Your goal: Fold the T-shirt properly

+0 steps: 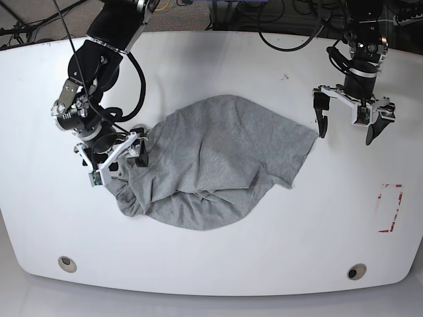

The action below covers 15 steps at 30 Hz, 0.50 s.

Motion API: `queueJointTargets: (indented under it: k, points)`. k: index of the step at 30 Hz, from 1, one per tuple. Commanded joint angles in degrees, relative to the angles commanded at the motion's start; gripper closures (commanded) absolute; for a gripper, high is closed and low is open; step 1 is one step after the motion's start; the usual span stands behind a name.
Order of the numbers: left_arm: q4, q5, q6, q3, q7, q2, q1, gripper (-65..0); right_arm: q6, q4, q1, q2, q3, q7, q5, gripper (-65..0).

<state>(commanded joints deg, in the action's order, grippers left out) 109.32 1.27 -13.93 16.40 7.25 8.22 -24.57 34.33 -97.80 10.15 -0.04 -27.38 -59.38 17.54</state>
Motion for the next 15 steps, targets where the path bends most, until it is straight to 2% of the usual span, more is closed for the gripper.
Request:
queueJointTargets:
  k: [5,11,15]
  points:
    - [0.0,0.0,0.0,0.0,0.0,0.0,0.0,-63.7,0.0,5.8,3.5,0.0,0.0,0.5,0.1,-44.5]
    - [0.0,0.0,0.0,0.0,0.0,0.0,0.0,-63.7,-0.18,12.0,5.1,0.2,0.2,5.9,-0.2,-44.5]
    - [-0.1,0.0,0.0,0.0,0.0,0.0,0.0,-63.7,-0.18,15.9,6.5,0.4,0.2,6.7,-0.3,-44.5]
